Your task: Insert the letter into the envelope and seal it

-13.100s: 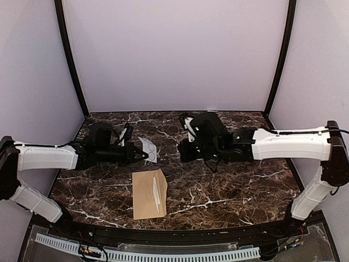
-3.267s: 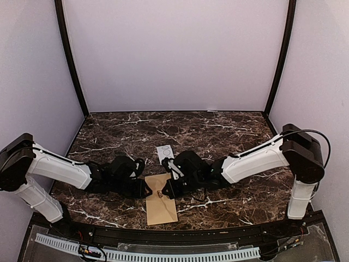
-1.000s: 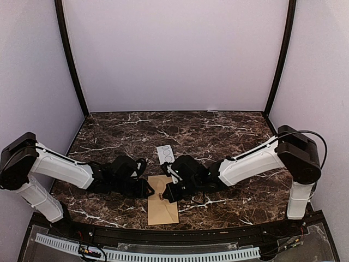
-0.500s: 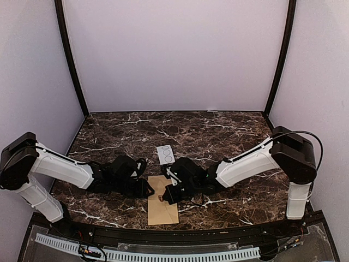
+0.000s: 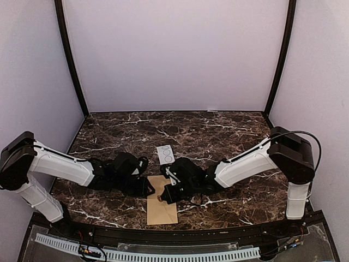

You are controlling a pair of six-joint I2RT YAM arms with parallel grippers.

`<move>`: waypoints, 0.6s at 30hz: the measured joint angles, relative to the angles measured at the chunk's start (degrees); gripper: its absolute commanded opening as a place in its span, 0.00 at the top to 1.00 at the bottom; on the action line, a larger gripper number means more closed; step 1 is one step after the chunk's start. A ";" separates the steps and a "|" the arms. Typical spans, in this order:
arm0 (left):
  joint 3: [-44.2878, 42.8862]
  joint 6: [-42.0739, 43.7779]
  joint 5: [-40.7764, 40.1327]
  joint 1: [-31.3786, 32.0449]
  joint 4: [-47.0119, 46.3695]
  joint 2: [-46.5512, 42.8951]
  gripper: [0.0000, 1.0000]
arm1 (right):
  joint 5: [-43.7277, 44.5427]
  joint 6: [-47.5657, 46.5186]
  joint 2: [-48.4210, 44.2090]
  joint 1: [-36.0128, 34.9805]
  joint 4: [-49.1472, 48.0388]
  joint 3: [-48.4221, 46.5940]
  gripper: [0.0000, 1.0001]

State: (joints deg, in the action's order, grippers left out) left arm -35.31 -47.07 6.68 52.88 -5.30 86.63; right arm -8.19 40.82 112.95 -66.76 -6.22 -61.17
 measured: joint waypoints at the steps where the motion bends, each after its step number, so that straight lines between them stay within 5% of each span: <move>1: -0.24 0.00 0.04 0.00 0.15 -0.17 0.78 | 0.02 0.09 0.04 0.00 -0.15 0.00 1.00; 18: -1.22 -2.12 5.99 2.21 -5.51 3.61 0.90 | 0.04 0.50 0.11 0.02 -0.24 0.00 1.00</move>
State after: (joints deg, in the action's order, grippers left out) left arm -36.53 -49.19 12.67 55.09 -10.81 90.24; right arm -8.14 41.32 113.06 -66.74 -6.46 -61.17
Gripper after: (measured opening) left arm 0.106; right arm 0.003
